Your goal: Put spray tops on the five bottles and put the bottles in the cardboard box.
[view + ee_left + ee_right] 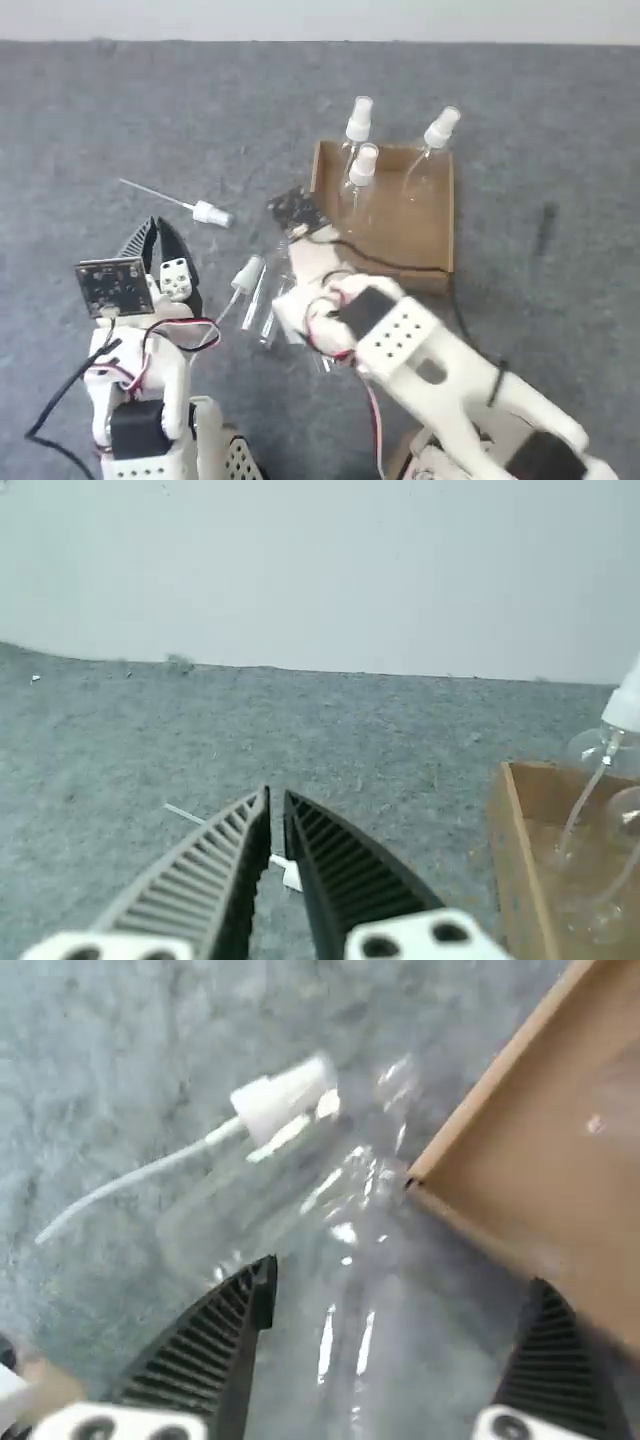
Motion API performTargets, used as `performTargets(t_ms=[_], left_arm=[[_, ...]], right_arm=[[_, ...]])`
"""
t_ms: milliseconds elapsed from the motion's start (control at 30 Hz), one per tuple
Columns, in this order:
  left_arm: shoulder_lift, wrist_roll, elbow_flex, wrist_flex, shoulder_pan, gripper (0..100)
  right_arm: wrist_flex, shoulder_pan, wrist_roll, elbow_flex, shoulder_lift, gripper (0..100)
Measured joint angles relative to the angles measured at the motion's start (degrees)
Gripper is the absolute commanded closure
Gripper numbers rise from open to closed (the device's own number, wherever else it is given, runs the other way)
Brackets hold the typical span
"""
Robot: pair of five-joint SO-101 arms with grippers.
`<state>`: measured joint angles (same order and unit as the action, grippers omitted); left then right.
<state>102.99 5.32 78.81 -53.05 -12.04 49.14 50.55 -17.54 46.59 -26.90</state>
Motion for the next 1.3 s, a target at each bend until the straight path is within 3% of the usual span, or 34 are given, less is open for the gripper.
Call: performTargets(t_ms=[500, 800, 1067, 1300], left_arm=[[0.0, 0.4, 0.0, 0.0, -0.3, 99], [-0.1, 0.4, 0.0, 1.9, -0.3, 99], [-0.2, 0.4, 0.0, 2.2, -0.3, 99], [-1.1, 0.4, -1.8, 1.2, -0.3, 99]], right_arm=[[-1.8, 2.3, -3.9, 0.0, 13.9, 68.6], [-1.8, 2.1, -3.9, 0.4, 13.9, 98.3], [1.6, 2.2, -3.7, 0.5, 11.1, 99.0], [14.2, 2.3, 7.1, 0.3, -0.4, 98.8]])
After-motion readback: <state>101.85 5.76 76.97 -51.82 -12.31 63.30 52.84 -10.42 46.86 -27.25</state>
